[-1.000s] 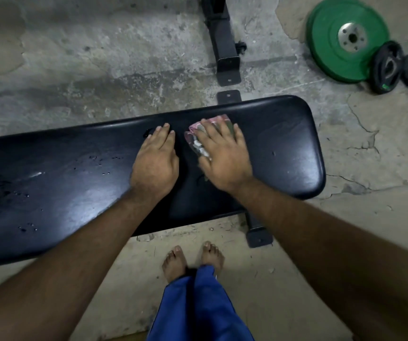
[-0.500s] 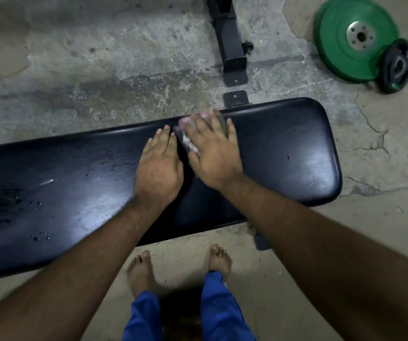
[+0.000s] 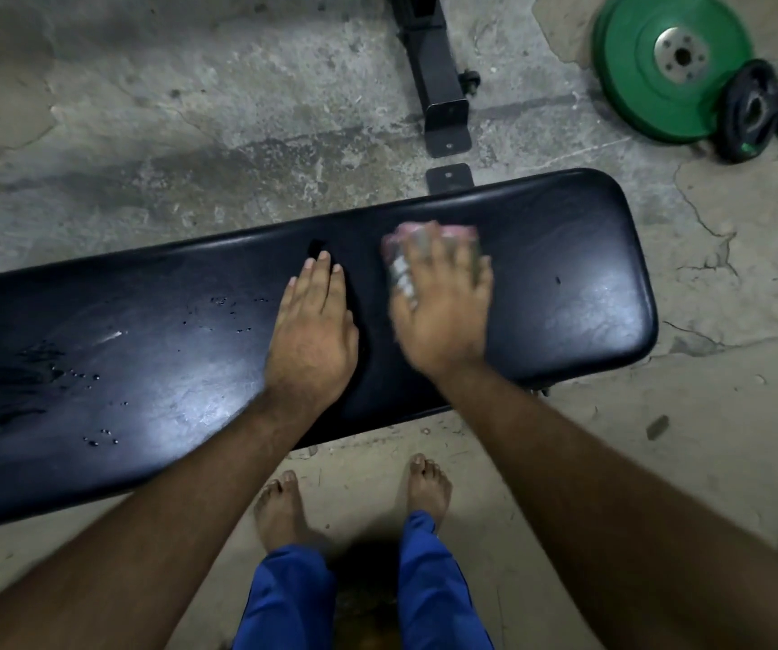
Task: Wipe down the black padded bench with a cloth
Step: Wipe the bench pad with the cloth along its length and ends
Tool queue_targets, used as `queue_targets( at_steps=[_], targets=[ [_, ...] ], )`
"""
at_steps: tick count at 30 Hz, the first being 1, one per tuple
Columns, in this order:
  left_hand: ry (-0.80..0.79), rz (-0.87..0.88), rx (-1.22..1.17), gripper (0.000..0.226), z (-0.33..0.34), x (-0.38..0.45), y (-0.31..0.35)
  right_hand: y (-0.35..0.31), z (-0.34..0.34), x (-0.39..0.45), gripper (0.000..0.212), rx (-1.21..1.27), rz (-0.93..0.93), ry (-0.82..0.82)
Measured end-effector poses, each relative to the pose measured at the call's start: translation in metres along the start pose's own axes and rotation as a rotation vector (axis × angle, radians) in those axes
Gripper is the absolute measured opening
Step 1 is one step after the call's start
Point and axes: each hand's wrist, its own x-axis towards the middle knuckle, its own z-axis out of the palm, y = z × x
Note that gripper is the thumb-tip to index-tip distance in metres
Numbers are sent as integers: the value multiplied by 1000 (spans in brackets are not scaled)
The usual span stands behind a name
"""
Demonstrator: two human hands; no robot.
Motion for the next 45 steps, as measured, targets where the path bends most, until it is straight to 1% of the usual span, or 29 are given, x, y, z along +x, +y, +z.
queue_targets(
  at_steps=[3,4,7,8,11,12,15,16,18,19,20,22,23,24,25,26,28,29,30,32,33,34,36,38,39,41,42,43,45],
  targets=[
    [-1,31,-78,54,-5,-3,-6,10,10,-35,66,-15,-378,-53],
    [9,27,-88,53,-7,-6,-7,25,5,-32,68,-28,-338,-44],
    [33,-4,-46,51,-10,-18,-13,17,5,-35,65,-12,72,5],
    [30,-10,-33,51,-9,-21,-13,0,7,-47,64,-25,28,-29],
    [15,-9,-19,51,-8,-24,-11,2,13,-77,63,-49,-325,-111],
    [15,-7,-18,51,-8,-24,-9,14,8,-71,63,-79,-316,-93],
    [5,12,-20,52,-7,-25,-7,4,6,-58,64,12,50,-10],
    [4,12,-34,52,-7,-26,-7,-13,7,-65,65,41,65,-39],
    [24,11,-86,51,-9,-26,-9,-25,13,-87,65,43,-187,-90],
    [44,7,-102,51,-10,-27,-12,-13,15,-88,66,2,-326,-114],
    [67,-1,-101,51,-11,-27,-16,4,11,-78,67,-37,-380,-116],
    [91,-24,-50,51,-12,-27,-25,20,7,-48,68,-70,-161,-41],
    [84,-39,-27,51,-11,-28,-29,13,7,-42,67,-35,18,1],
    [68,-47,-23,50,-11,-28,-32,-2,11,-44,66,0,100,25],
    [54,-48,-36,50,-11,-29,-34,-22,16,-57,65,8,41,8],
    [50,-43,-62,50,-12,-30,-35,-37,21,-76,65,23,-111,-22],
    [66,-33,-107,49,-18,-30,-37,-29,21,-90,65,-26,-413,-110],
    [84,-33,-99,49,-21,-31,-41,-16,17,-78,66,-49,-446,-108],
    [104,-37,-68,50,-22,-32,-46,-7,15,-58,66,-79,-353,-62],
    [113,-64,3,52,-21,-33,-59,-13,15,-28,67,-59,52,32],
    [92,-70,17,53,-19,-34,-63,-28,18,-29,67,-37,159,34],
    [70,-68,15,54,-17,-35,-66,-47,23,-41,67,-40,132,15],
    [61,-68,-19,54,-20,-34,-66,-66,27,-77,66,-23,-187,-68],
    [76,-76,-47,52,-26,-33,-68,-39,18,-68,66,-85,-418,-132],
    [91,-71,-43,51,-28,-32,-70,-28,16,-47,67,-122,-365,-92],
    [102,-48,-6,52,-27,-28,-75,-34,15,-13,68,-67,31,25],
    [83,-38,11,52,-26,-27,-77,-51,17,-11,69,-19,151,54],
    [64,-36,22,52,-26,-27,-77,-72,22,-21,70,-8,100,51],
    [53,-42,19,51,-27,-25,-75,-86,28,-52,70,-11,-278,-49]
  ],
)
